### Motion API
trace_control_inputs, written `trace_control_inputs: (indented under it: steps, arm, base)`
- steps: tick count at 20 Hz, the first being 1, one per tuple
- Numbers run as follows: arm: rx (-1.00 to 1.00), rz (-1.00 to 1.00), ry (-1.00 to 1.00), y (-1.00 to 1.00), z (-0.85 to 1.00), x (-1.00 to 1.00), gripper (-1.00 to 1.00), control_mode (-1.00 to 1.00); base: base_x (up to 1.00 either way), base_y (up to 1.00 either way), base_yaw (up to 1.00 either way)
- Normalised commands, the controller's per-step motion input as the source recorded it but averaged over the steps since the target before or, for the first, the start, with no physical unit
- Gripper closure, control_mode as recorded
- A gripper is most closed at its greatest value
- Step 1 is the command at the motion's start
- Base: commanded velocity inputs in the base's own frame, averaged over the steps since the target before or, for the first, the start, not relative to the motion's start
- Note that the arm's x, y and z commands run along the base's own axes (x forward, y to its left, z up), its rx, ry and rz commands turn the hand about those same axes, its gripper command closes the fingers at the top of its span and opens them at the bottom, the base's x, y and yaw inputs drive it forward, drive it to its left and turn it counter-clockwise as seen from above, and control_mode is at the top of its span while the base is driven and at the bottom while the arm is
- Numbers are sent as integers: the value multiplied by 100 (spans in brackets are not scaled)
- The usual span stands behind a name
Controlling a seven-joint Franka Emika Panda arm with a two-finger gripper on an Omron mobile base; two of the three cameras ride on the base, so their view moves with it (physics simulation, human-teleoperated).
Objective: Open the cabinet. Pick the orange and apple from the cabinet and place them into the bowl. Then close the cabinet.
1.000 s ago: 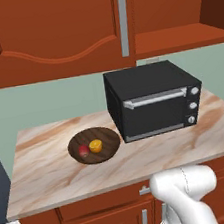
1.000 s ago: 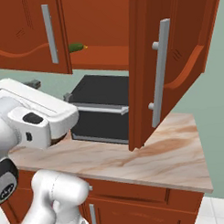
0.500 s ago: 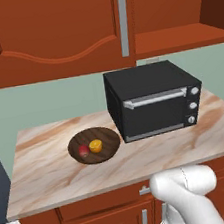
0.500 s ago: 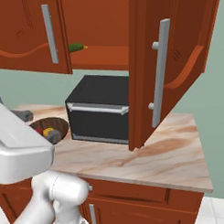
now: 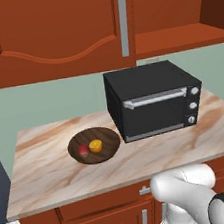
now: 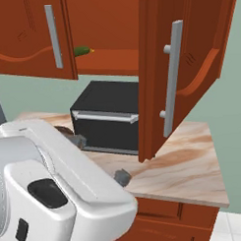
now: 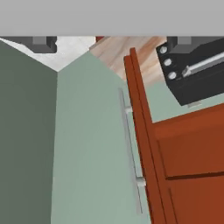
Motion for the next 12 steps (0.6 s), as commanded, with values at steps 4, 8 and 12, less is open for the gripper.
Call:
trace_control_inputs:
  steps: [4, 8, 12]
  arm:
    - [12, 18, 0, -64, -7, 14, -100, -100]
    - [4, 18, -3, -33, -39, 26, -100, -100]
    - [11, 22, -4, -16, -76, 49, -100, -100]
  base:
    - [0, 0, 0]
    - [0, 0, 0]
    - [0, 0, 0]
